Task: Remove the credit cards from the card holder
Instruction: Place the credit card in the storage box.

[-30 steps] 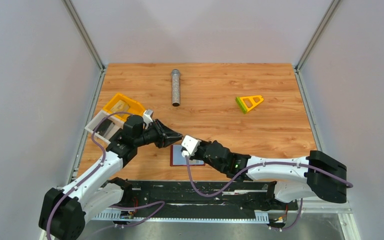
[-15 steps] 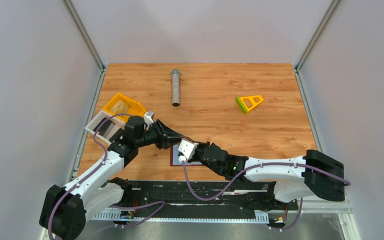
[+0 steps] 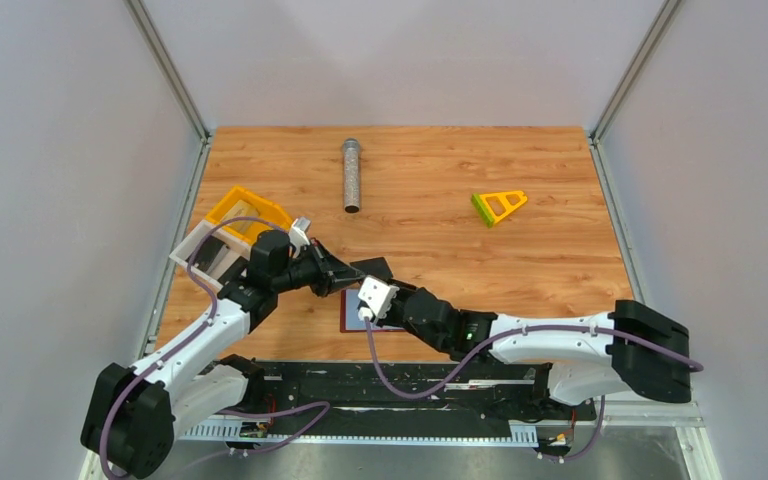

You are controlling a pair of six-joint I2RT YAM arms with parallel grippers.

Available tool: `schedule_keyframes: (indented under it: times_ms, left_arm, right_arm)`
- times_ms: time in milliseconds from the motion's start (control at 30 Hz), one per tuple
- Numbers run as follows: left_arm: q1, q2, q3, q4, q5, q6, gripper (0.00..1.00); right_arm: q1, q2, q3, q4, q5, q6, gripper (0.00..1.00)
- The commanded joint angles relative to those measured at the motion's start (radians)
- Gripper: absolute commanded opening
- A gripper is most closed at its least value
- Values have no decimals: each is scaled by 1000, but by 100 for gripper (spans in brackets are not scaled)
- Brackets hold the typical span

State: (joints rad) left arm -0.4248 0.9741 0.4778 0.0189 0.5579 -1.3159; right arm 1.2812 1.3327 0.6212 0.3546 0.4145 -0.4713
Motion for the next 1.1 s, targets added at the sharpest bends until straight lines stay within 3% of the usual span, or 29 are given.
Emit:
schedule_keyframes:
  times_ms: [0, 100, 200, 300, 433, 667, 1067]
  left_arm:
    - [6, 18, 38, 60, 16, 256, 0]
    - [6, 23, 55, 58, 64, 382, 0]
    - [6, 22, 58, 77, 97, 434, 0]
    - [6, 23, 52, 98, 126, 461, 0]
    - [7, 31, 40, 137, 170, 469, 0]
    - [6, 7, -1, 254, 194, 440, 0]
    - [6, -7, -28, 333, 245, 411, 0]
  right_arm:
    - [-32, -103, 70, -175, -54, 262, 40]
    - [-106, -168, 118, -301, -142, 449, 43]
    - [-245, -205, 174, -419, -340, 627, 43]
    - [-405, -218, 199, -460, -561, 763, 43]
    - [-509, -219, 228, -488, -737, 857, 44]
    - [-595, -182, 230, -496, -861, 936, 47]
    - [-618, -141, 193, -373, -998, 983, 48]
